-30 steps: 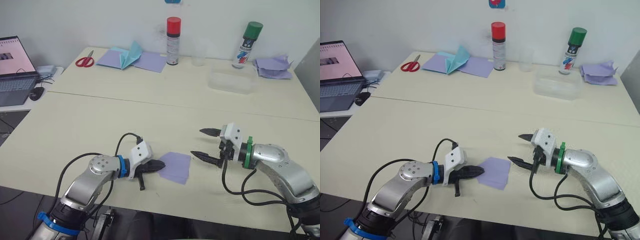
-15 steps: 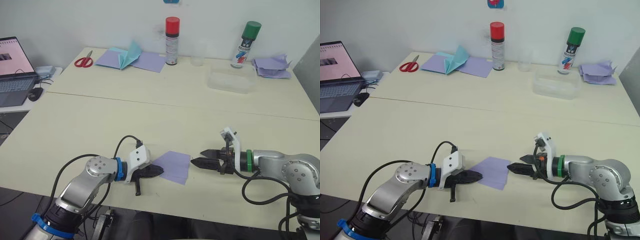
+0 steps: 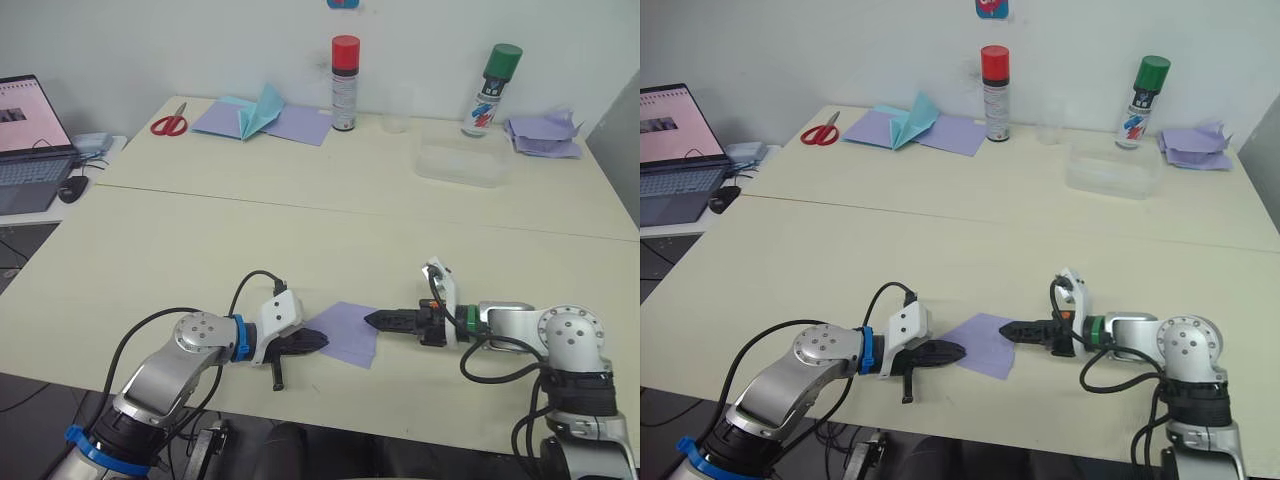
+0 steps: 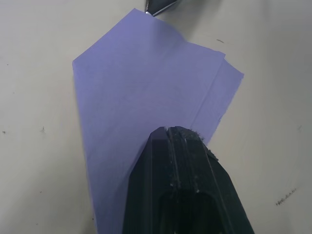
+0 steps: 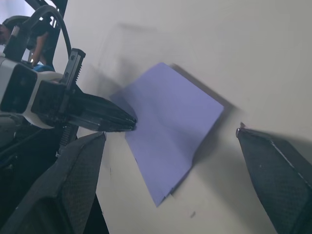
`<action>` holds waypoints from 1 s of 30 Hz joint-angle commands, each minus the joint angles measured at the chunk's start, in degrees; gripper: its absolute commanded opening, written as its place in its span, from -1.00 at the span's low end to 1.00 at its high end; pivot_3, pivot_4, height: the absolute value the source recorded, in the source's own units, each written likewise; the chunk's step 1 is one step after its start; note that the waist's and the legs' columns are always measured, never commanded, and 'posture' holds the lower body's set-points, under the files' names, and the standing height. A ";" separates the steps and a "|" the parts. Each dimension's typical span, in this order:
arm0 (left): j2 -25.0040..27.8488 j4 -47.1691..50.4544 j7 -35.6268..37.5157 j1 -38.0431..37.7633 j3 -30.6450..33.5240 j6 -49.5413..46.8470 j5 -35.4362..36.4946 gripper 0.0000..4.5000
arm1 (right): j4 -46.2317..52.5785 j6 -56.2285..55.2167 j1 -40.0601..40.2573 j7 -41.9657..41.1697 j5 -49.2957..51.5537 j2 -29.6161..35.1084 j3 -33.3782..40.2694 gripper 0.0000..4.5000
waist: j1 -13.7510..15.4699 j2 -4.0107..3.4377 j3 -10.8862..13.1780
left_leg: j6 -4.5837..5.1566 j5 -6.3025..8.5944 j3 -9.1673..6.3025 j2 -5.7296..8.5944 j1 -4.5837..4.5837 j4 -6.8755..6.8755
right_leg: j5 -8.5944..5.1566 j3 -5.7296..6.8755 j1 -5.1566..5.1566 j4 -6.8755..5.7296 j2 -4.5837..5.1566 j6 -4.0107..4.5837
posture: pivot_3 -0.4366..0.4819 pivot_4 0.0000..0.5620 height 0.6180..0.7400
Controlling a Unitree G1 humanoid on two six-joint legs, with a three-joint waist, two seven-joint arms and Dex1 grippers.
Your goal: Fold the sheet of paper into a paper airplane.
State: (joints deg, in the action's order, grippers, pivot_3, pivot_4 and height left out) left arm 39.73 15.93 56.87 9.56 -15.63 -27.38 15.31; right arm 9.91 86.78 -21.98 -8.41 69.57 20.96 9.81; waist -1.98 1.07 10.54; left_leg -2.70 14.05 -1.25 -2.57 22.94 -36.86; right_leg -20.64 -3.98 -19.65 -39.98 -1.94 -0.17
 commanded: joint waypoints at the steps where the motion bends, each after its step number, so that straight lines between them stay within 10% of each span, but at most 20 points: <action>1: 0.29 -1.87 -0.67 -0.94 -2.06 -2.24 -1.99 -0.99 | -1.43 0.73 -1.29 1.56 0.02 -2.69 0.25 1.00 | -0.03 -0.01 0.00 | 0.00 0.00 0.00 0.00 0.01 0.00 | 0.00 0.00 0.00 0.00 0.00 0.00 | -0.05 -0.47 1.00; 11: 1.30 -1.68 -0.64 -1.30 -2.15 -2.73 -2.40 -0.99 | -4.11 -2.14 -2.45 -3.12 -4.87 -3.88 -1.61 1.00 | -0.42 -0.03 -0.06 | 0.00 0.00 0.01 -0.03 -0.03 0.04 | -0.01 -0.01 -0.02 0.00 -0.02 -0.02 | -0.05 -0.47 1.00; 23: 1.48 -1.94 -0.46 -0.88 -2.24 -3.39 -2.44 -1.00 | -1.32 -4.87 -2.32 -8.43 -8.62 -3.44 -3.86 -0.92 | -0.44 -0.04 -0.06 | 0.00 0.00 0.02 -0.01 0.03 0.10 | -0.02 -0.05 -0.08 0.02 -0.02 -0.03 | -0.05 -0.47 1.00; 30: 1.53 -2.15 -0.38 -0.65 -2.41 -3.76 -2.40 -1.00 | 6.25 -17.20 -0.39 -19.62 -17.00 2.87 -12.66 -0.98 | -0.36 -0.05 -0.05 | 0.00 0.00 0.03 0.01 0.04 0.11 | -0.03 -0.05 -0.10 0.06 -0.01 -0.05 | -0.05 -0.47 1.00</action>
State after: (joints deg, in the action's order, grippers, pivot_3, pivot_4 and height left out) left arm 40.26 16.28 56.98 10.25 -15.88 -28.41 15.28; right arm 12.23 74.60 -22.82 -23.90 54.81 22.68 -1.27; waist -2.34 1.02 10.49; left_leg -2.69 14.06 -1.23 -2.56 22.98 -36.75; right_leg -20.69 -4.03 -19.76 -39.91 -1.95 -0.26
